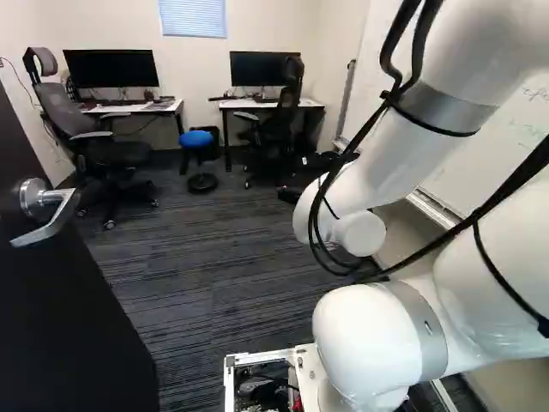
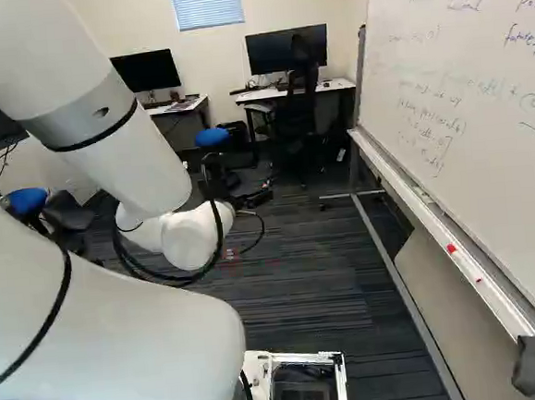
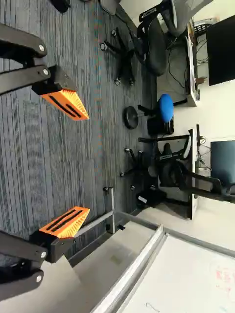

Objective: Open the door and move inside

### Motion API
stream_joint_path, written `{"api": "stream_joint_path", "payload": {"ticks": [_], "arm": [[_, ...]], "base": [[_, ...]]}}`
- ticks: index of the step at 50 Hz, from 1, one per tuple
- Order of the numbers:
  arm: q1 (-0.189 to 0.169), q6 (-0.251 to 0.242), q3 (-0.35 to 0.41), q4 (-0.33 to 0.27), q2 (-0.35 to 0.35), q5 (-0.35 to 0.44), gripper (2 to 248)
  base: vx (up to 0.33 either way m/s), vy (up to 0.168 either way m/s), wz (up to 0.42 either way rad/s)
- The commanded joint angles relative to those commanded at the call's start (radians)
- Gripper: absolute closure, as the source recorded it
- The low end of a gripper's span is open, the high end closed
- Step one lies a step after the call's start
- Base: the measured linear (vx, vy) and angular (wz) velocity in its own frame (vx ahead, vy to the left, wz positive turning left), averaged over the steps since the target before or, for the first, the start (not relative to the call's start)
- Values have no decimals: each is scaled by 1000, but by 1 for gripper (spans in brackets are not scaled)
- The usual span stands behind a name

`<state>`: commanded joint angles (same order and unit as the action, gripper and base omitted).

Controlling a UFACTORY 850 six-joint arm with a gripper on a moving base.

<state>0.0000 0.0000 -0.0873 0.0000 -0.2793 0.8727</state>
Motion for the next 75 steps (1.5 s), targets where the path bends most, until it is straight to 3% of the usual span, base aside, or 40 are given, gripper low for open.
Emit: {"api": "stream_joint_path", "payload": {"ticks": [75], "arm": [[0,0,0,0,0,0,3]], "base": [[254,24,89]]}}
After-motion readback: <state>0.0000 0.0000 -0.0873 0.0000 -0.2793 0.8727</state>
